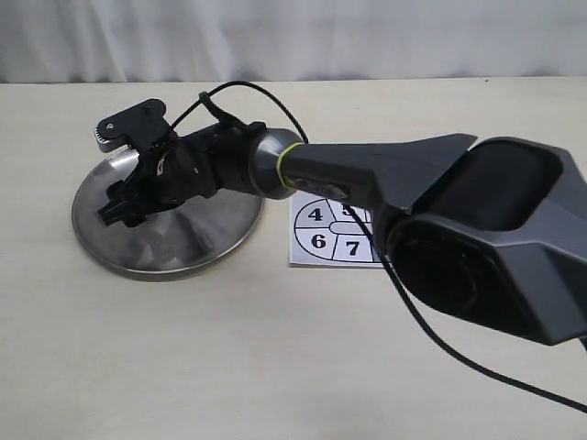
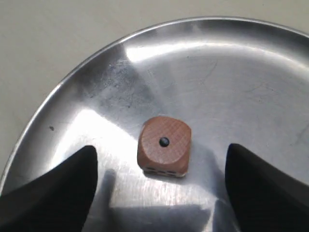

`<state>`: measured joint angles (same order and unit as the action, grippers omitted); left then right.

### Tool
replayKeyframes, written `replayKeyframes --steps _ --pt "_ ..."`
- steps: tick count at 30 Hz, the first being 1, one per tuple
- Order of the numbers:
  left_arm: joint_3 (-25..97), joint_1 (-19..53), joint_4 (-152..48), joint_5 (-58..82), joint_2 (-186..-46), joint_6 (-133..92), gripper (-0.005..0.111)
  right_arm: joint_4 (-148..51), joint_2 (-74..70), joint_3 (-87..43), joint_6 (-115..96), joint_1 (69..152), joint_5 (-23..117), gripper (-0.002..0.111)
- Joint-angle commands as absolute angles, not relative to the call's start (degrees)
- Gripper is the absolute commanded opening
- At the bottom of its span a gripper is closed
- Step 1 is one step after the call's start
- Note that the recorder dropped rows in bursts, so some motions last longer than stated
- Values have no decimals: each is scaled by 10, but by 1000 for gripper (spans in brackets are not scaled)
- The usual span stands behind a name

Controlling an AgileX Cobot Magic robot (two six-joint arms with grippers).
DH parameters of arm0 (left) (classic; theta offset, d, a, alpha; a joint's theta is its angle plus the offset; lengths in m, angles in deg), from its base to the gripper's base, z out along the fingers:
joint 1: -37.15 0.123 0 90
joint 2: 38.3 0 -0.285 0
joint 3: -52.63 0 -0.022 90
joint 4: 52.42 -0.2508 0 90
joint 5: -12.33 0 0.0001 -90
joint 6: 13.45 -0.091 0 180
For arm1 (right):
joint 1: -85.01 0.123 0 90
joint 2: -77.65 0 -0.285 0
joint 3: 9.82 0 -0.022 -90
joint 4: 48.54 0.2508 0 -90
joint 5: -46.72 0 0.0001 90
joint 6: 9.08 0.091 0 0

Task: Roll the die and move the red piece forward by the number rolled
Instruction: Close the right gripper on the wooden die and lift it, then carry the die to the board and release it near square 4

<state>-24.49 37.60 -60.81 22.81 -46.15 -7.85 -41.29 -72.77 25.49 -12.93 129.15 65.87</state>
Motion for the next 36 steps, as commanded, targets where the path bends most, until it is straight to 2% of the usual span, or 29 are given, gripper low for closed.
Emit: replayKeyframes --steps 1,3,11,14,20,30,36 --pt "-246 371 -607 223 -461 -78 0 -415 -750 279 -139 1292 652 68" --pt "-246 371 -607 223 -461 -78 0 -415 -757 279 -161 1292 635 62" --pt "-246 371 -607 223 -461 -78 0 -415 -764 279 -170 1292 629 16" --pt "-246 371 -607 223 -461 -78 0 -415 -751 279 -170 1291 646 4" --pt "-246 371 -607 223 -461 -78 0 -424 -671 279 -170 1275 761 4" --pt "-246 371 -607 223 -461 -78 0 -451 -508 270 -170 1191 954 4" --pt "-246 371 -607 223 -461 -78 0 -451 -449 177 -160 1129 967 4"
